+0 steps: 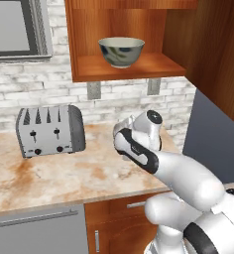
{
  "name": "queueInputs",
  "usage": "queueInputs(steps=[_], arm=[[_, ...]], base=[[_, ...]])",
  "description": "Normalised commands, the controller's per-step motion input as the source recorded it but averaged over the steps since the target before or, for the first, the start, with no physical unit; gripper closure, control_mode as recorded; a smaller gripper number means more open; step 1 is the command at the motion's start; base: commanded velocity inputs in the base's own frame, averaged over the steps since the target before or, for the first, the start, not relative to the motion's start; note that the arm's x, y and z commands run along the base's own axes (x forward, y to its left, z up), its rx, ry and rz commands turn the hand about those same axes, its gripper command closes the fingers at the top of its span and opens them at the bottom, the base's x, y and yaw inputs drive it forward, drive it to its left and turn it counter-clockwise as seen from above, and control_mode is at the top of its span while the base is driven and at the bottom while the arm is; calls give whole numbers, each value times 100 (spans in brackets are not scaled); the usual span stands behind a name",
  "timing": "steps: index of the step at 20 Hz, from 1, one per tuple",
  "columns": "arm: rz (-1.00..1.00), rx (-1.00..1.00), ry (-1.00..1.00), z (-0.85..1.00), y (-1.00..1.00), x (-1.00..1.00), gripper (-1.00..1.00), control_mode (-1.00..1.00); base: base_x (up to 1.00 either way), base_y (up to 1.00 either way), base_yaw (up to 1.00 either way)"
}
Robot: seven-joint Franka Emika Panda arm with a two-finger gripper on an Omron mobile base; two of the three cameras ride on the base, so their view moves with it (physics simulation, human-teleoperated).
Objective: Pick up the bowls on the counter and stack them on top of one another in the open cabinet. Place the smaller bowl on top of the larger bowl.
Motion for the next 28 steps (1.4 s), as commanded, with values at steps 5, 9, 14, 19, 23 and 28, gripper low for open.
queueInputs(steps=[5, 9, 14, 19, 23, 28], arm=[[0, 2, 0, 39, 0, -52, 100, -100], [0, 0, 0, 36, 3, -50, 100, -100], [2, -7, 0, 38, 6, -53, 100, -100], [5, -10, 0, 38, 1, -55, 100, -100], [6, -10, 0, 43, 0, -55, 100, -100], [7, -9, -1, 49, 0, -52, 100, -100]], base=[[0, 0, 0], [0, 0, 0], [0, 0, 0], [0, 0, 0], [0, 0, 0], [0, 0, 0]])
